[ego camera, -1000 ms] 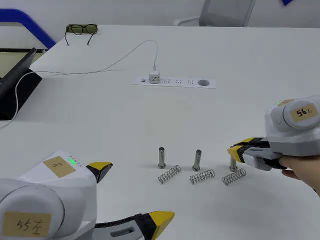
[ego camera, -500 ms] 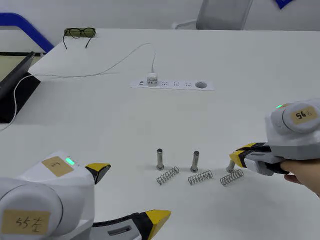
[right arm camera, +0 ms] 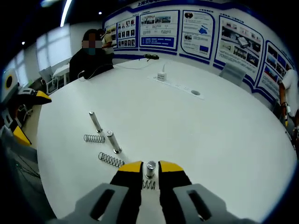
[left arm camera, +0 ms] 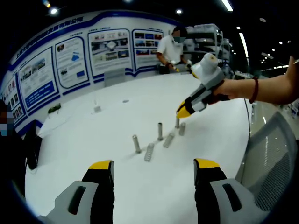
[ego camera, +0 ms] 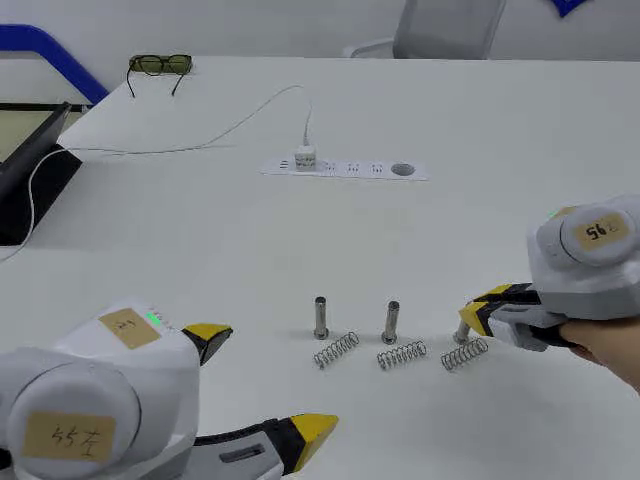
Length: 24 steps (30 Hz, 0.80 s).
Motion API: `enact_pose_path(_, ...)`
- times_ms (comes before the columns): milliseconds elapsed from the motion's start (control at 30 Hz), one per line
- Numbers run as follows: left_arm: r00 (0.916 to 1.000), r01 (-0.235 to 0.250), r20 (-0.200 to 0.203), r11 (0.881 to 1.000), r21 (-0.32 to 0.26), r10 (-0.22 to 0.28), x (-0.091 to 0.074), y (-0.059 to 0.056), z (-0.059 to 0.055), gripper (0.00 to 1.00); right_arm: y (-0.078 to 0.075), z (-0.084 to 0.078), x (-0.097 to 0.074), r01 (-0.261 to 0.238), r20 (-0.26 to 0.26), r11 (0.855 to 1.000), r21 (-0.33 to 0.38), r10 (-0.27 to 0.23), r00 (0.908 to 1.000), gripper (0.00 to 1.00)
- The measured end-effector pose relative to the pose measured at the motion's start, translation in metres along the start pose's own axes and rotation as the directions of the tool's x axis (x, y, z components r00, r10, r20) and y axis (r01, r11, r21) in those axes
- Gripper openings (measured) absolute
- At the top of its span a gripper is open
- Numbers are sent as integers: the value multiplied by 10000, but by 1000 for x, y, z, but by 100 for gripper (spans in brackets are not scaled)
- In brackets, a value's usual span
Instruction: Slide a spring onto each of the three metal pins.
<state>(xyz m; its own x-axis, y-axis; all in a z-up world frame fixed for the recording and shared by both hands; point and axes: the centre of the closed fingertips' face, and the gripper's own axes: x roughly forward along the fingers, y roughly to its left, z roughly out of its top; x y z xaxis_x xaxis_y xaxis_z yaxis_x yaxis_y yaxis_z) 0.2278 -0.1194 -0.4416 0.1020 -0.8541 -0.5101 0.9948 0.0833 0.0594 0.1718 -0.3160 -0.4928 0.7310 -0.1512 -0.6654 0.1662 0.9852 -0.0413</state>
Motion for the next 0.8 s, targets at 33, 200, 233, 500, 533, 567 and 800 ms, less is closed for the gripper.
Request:
enact_pose_path(33,10000,-4,3,10000,19,4,1,1,0,70,0,1,-1,15,72,10000,-2,-15,10000,16)
enact_pose_path(200,10000,35,-34,9999,111,-35,8,3,0,66,1,10,-7,-29,652,9999,141,20,9979,23)
enact_pose_path(233,10000,44,-71,9999,131,-43,10,3,-1,65,1,13,-8,-32,858,9999,148,20,9963,24)
enact_pose_path(500,9991,269,-322,9993,242,-261,27,6,-8,56,3,22,-22,-262,1785,9983,512,166,9838,35)
enact_pose_path(533,9989,305,-357,9990,324,-293,30,7,-9,55,4,23,-24,-298,1910,9981,535,190,9814,36)
enact_pose_path(567,9988,349,-361,9986,388,-335,32,7,-9,54,5,23,-26,-322,1976,9981,517,214,9800,36)
enact_pose_path(800,9968,680,-455,9955,653,-651,49,8,-12,44,9,24,-38,-718,2497,9944,780,503,9670,43)
